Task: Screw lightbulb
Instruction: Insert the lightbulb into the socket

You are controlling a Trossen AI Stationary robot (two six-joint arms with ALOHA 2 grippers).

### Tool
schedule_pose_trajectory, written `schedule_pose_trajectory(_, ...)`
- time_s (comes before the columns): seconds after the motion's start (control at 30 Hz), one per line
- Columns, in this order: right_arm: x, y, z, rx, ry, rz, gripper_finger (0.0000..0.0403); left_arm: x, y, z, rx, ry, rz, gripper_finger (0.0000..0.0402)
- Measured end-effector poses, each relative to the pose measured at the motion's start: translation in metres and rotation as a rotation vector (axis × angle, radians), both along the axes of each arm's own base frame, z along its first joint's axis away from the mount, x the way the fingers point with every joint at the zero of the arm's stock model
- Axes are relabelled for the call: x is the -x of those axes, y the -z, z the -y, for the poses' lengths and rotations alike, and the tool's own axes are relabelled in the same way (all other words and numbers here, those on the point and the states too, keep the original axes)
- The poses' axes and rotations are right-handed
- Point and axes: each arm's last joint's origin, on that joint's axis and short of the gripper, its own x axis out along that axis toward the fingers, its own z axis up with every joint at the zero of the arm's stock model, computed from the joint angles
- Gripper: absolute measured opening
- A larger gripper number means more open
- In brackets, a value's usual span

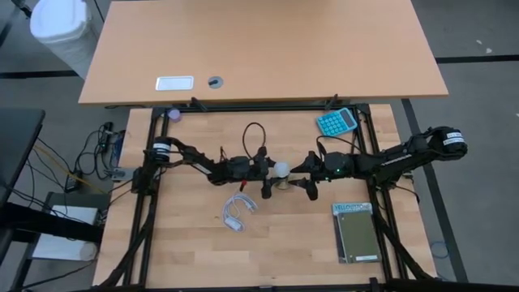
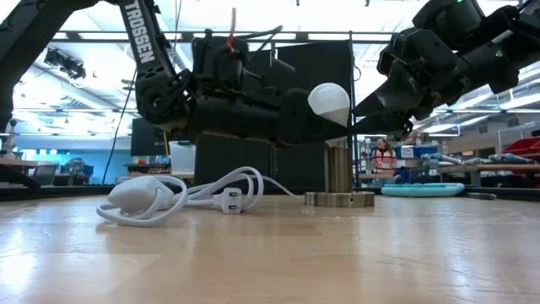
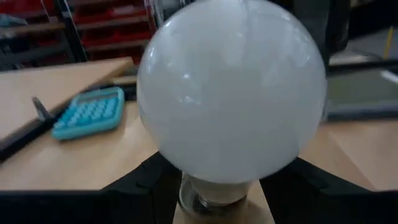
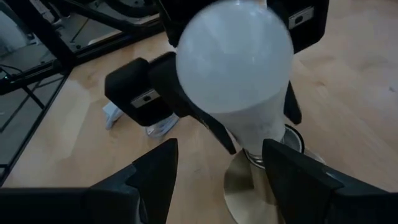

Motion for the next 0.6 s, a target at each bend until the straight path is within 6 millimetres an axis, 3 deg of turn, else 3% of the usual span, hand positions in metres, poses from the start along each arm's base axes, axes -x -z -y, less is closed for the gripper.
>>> schedule_pose_trajectory(0.6, 0.003, 0.002, 0.0, -0.003, -0.001, -0.032, 0.0237, -0.015, -0.004, -0.002, -0.014, 0.05, -0.096, 0.0204)
